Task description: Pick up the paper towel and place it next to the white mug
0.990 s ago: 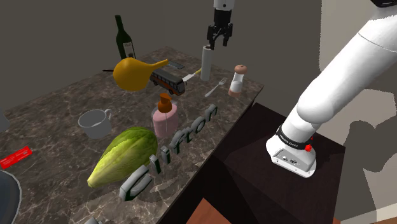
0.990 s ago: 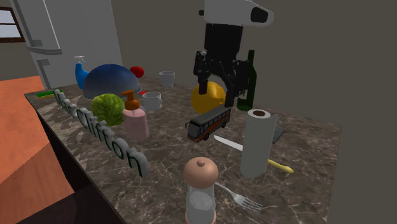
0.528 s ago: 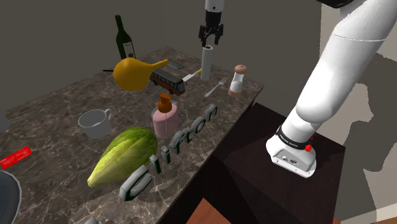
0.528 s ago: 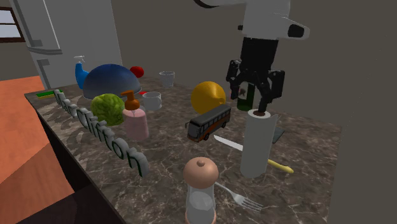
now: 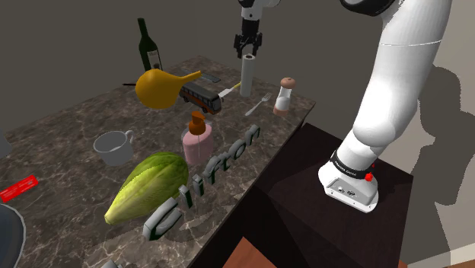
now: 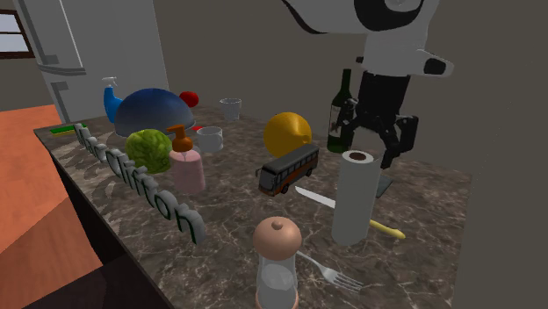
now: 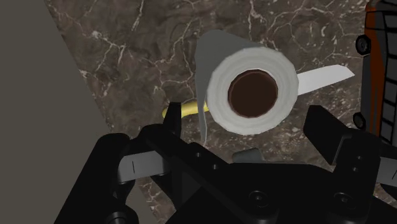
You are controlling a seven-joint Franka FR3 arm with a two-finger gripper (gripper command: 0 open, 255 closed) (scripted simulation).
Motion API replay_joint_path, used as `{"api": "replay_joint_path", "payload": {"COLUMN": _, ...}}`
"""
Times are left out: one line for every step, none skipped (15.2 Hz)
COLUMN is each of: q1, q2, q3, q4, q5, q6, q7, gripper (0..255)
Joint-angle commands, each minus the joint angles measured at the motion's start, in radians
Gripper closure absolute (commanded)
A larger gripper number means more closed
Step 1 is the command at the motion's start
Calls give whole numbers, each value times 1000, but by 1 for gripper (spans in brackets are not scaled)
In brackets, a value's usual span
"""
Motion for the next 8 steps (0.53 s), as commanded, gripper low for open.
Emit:
{"api": "replay_joint_path", "payload": {"q1": 1, "q2": 9, "q3": 1, "q4": -15, "q5": 2, "q6": 25, "q7": 0, "gripper": 0}}
{"api": "replay_joint_path", "payload": {"q1": 2, "q2": 12, "q3": 2, "q4": -24, "q5": 3, "q6": 37, "q7": 0, "gripper": 0}}
{"api": "replay_joint_path", "payload": {"q1": 2, "q2": 15, "q3": 2, "q4": -33, "q5": 4, "q6": 49, "q7": -1, "gripper": 0}}
{"api": "replay_joint_path", "payload": {"q1": 2, "q2": 17, "q3": 3, "q4": -39, "q5": 4, "q6": 56, "q7": -1, "gripper": 0}}
{"api": "replay_joint_path", "payload": {"q1": 2, "q2": 17, "q3": 3, "q4": -39, "q5": 4, "q6": 56, "q7": -1, "gripper": 0}}
{"api": "replay_joint_path", "payload": {"q1": 2, "q2": 17, "q3": 3, "q4": -39, "q5": 4, "q6": 56, "q7": -1, "gripper": 0}}
{"api": "replay_joint_path", "payload": {"q1": 2, "q2": 17, "q3": 3, "q4": -39, "q5": 4, "q6": 56, "q7": -1, "gripper": 0}}
{"api": "replay_joint_path", "payload": {"q1": 2, "q2": 17, "q3": 3, "q4": -39, "q5": 4, "q6": 56, "q7": -1, "gripper": 0}}
